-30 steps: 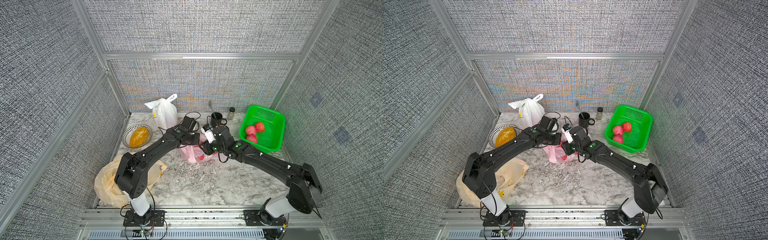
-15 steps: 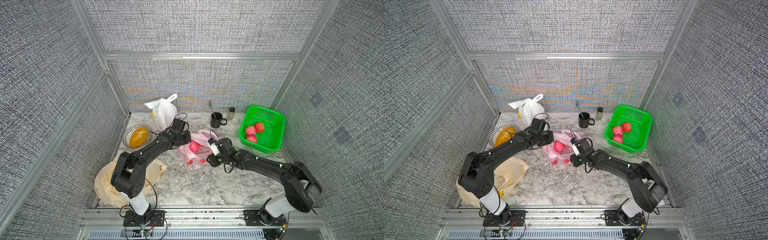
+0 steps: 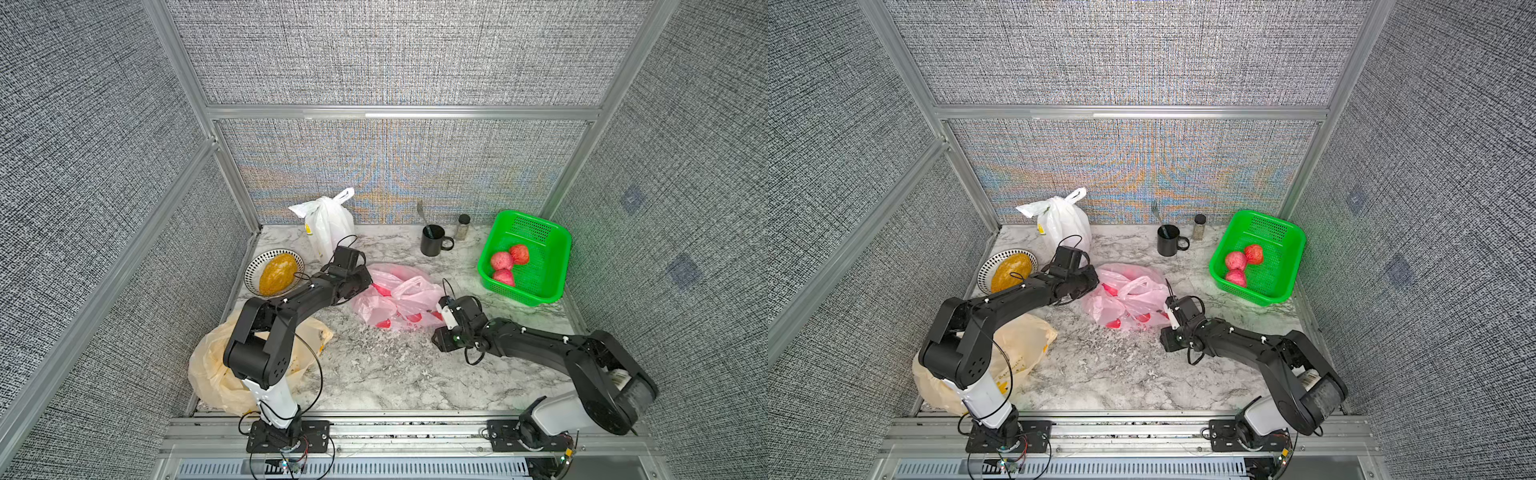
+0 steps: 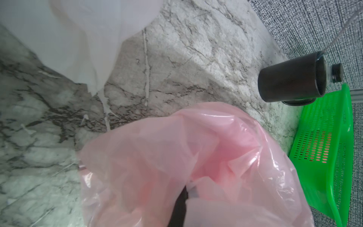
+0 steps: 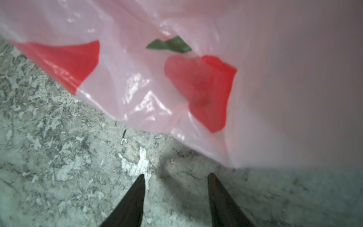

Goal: Untie the knot of a plastic bag & take out the apple
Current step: Untie the plastic bag at the center of the board.

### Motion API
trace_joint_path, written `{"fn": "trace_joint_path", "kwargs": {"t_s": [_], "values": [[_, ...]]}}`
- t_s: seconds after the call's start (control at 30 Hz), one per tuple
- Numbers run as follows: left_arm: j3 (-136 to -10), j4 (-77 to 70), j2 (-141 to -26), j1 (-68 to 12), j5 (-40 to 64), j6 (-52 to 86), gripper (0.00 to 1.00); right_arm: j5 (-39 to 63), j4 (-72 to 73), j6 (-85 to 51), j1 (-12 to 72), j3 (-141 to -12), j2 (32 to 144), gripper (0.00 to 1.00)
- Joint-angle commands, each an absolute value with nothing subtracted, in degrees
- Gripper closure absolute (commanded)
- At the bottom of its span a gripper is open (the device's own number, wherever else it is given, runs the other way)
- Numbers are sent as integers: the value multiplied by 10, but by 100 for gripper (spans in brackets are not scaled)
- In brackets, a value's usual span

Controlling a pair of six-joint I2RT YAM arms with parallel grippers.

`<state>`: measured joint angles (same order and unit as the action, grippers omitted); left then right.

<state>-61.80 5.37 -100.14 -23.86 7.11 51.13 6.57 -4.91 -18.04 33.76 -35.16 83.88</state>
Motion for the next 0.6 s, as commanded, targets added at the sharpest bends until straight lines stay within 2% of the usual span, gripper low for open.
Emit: {"fn": "trace_joint_path", "kwargs": {"t_s": [0.0, 0.27, 0.57], "values": [[-608, 17, -1000, -235, 66, 518, 94, 74, -96, -205, 334, -337, 832, 47], [-602, 4, -989, -242, 94, 492, 90, 83, -175, -169, 383, -452, 732, 44], [-618, 21, -971, -255, 109, 464, 85, 123, -126, -109, 399, -640, 852, 42]]}}
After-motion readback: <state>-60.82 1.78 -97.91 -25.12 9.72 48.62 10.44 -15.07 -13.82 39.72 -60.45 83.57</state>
